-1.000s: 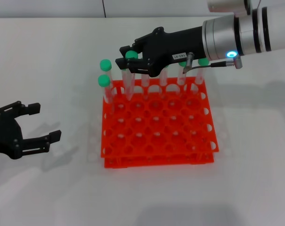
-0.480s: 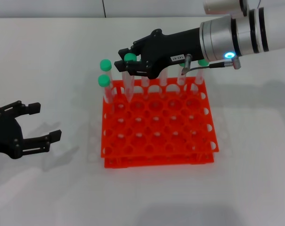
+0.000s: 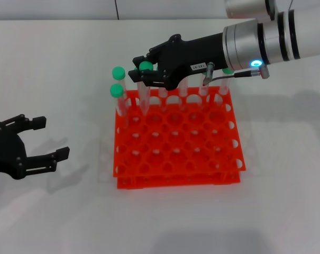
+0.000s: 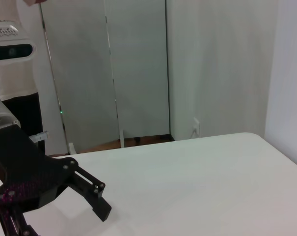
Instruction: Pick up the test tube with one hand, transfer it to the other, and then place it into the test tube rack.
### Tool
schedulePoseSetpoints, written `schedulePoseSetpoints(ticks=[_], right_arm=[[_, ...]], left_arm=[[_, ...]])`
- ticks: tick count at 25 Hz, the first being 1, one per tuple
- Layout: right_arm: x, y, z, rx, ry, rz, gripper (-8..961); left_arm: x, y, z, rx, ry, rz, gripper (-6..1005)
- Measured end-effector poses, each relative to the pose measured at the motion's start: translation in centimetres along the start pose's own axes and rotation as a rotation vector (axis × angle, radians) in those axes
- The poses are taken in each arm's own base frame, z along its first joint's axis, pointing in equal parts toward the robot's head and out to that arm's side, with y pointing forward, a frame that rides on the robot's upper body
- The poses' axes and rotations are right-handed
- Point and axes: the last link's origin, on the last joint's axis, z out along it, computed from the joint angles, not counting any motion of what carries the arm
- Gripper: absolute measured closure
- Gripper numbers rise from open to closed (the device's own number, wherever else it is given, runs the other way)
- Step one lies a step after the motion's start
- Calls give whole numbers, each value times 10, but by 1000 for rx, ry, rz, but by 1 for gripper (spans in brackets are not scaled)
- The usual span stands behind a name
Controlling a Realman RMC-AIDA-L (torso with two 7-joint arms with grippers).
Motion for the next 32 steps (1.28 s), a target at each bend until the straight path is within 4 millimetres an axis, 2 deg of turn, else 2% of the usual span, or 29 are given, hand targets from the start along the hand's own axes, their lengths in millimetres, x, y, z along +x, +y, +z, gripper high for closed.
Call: schedulePoseSetpoints(ticks=[11,17,22,26,32], right_arm=[[0,2,3,-14,7,-3,675],[-3,7,9,-33,18,-26,450],[-5,9,6,-40,3,-30,346],[-5,10,-2,-37,-18,-34,347],[7,7,-37,22,-78,-18,347]], left_arm=[[-1,-1,0,5,0,-2,110],[0,-2,1,5,1,-3,110],[-1,-2,1,4,4,-7,111],[1,-4,0,13,19,-2,111],[4,-8,1,22,68,13,111]])
